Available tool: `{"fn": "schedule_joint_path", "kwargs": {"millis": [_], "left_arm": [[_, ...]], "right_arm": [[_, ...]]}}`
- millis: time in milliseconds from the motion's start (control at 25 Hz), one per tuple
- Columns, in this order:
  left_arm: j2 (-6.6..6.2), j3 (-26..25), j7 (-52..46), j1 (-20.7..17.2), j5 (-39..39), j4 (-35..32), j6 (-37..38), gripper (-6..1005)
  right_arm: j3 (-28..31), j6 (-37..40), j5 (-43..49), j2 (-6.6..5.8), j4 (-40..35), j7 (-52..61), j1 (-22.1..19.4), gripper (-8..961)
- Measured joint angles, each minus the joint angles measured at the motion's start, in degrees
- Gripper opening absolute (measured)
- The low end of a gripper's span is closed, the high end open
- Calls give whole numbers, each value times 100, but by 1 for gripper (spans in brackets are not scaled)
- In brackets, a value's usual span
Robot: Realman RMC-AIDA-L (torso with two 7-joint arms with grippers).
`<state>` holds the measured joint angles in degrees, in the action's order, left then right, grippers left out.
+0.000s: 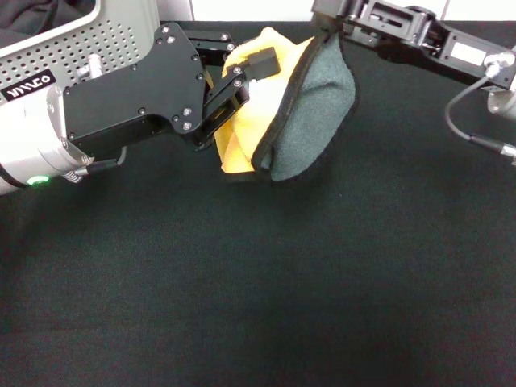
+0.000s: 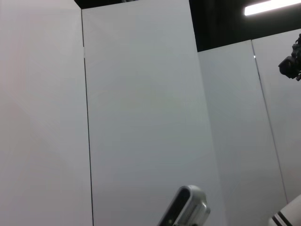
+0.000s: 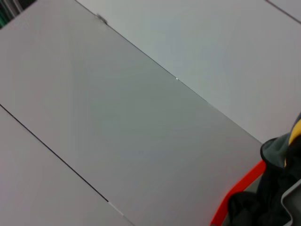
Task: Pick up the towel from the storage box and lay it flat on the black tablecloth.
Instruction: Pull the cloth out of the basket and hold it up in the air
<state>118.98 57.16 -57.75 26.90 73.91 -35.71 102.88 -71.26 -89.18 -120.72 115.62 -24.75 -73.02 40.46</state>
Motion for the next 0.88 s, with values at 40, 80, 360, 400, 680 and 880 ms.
{"fn": "schedule_joint_path", "kwargs": {"millis": [40, 80, 360, 400, 680, 880], "left_arm": [[0, -1, 0, 0, -9, 1, -16, 58], [0, -3, 0, 0, -19, 1, -38, 58], [4, -4, 1, 0, -33, 0, -76, 58], [6, -3, 0, 0, -33, 0, -76, 58], [14, -3, 0, -40, -33, -2, -76, 59], [30, -3, 0, -53, -35, -11, -72, 59]], "right_arm": [[4, -31, -6, -6, -28, 1, -34, 718], [4, -60, -7, -12, -47, 1, -52, 696], [2, -191, 36, -24, -240, 4, -152, 525], [2, -196, 36, -25, -243, 5, -154, 496], [56, -340, 16, -71, -274, -14, -225, 349], [263, -367, 40, -93, -292, -52, -327, 333]]}}
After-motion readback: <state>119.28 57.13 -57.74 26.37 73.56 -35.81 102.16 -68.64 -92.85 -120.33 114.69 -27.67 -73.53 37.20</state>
